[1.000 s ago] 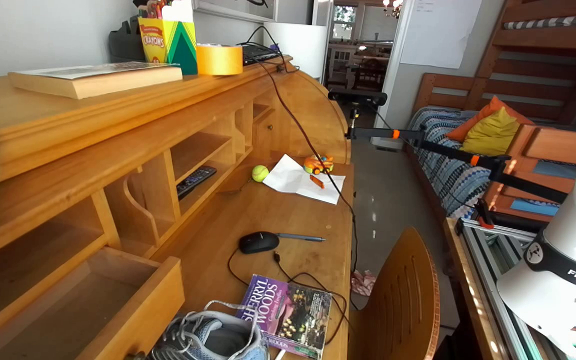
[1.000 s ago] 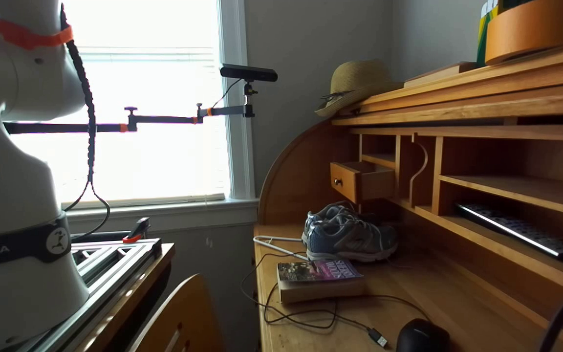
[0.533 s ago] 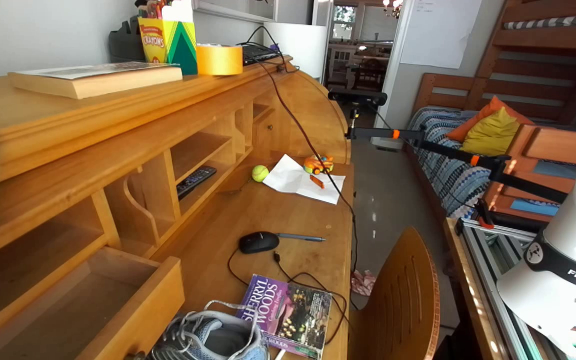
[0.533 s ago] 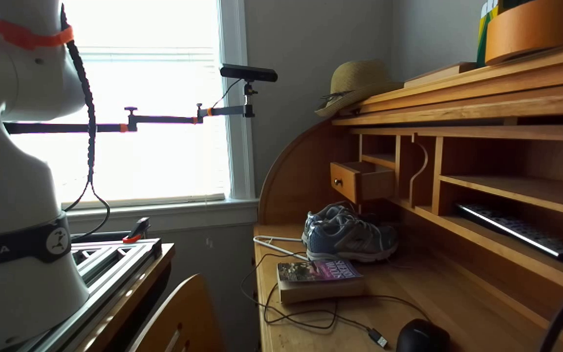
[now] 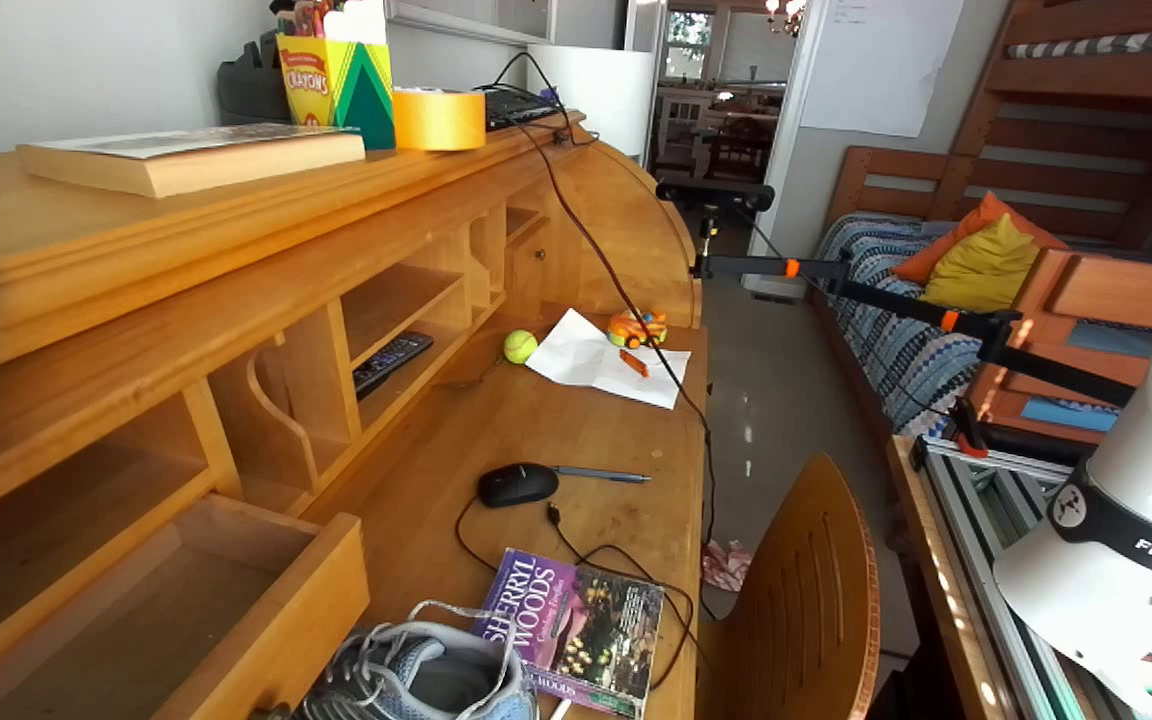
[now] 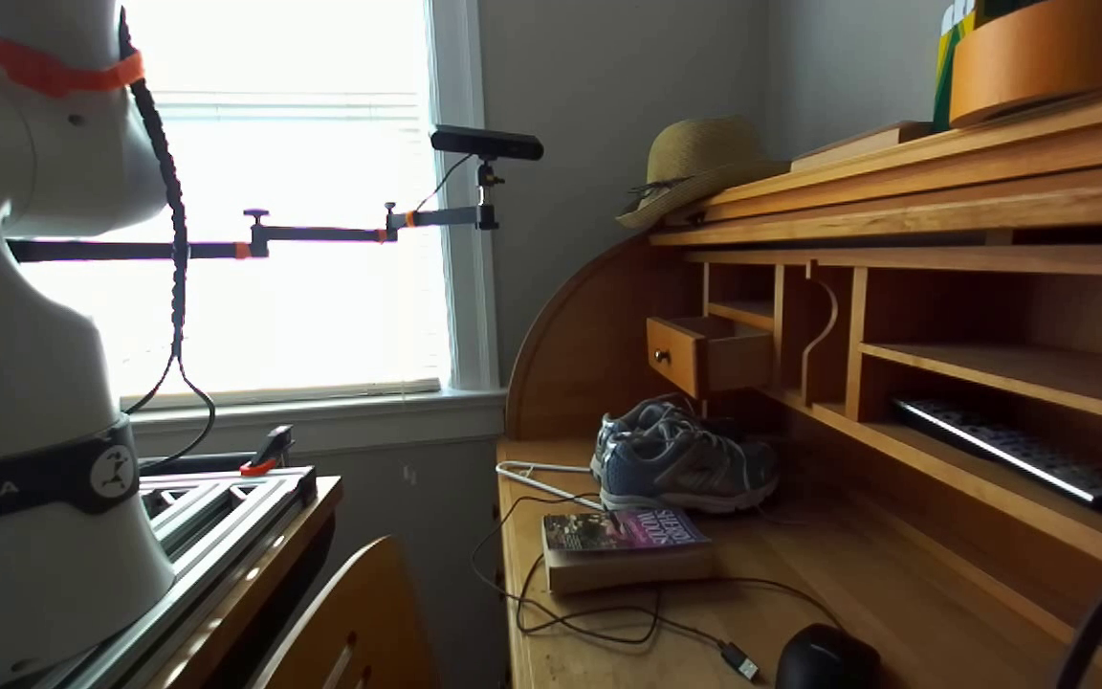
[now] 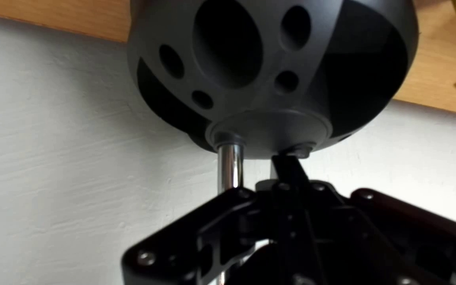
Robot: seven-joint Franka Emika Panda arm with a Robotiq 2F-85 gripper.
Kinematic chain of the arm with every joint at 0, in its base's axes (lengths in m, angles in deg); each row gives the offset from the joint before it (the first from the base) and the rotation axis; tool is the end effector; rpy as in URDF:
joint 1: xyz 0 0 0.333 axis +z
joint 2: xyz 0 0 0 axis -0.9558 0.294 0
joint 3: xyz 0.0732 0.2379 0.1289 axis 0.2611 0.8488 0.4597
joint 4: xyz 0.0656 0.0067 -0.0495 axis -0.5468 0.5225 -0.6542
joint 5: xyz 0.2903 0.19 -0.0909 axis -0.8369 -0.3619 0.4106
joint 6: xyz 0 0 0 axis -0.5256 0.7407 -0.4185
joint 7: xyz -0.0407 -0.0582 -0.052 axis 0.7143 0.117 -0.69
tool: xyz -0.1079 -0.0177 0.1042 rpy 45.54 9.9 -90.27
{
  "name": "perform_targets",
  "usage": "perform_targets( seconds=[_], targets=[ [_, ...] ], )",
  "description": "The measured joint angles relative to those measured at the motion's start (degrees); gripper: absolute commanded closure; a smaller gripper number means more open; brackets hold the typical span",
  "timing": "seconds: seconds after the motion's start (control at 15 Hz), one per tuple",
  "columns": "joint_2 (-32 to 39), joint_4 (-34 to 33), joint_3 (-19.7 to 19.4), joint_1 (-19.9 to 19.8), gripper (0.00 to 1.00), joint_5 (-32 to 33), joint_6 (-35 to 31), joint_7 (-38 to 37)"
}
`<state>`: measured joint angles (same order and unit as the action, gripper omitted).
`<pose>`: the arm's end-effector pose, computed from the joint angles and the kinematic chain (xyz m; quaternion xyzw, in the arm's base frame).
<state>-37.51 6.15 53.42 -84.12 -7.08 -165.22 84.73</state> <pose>0.7143 -0.0710 0.5105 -0.8997 -0.1773 -0.3962 0.0460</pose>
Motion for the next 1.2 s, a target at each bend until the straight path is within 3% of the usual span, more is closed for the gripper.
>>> perform_targets(
  seconds=[0.47,0.93,1.2],
  targets=[
    [-2.0,0.3,1.1,-1.9,1.0,-5.5,1.1,2.5],
    [-8.1,3.1,1.2,-5.7,1.0,-9.1,7.4,3.9],
    [-12.4,5.2,0.7,-8.7,1.0,-9.9,14.5,4.0]
  ],
)
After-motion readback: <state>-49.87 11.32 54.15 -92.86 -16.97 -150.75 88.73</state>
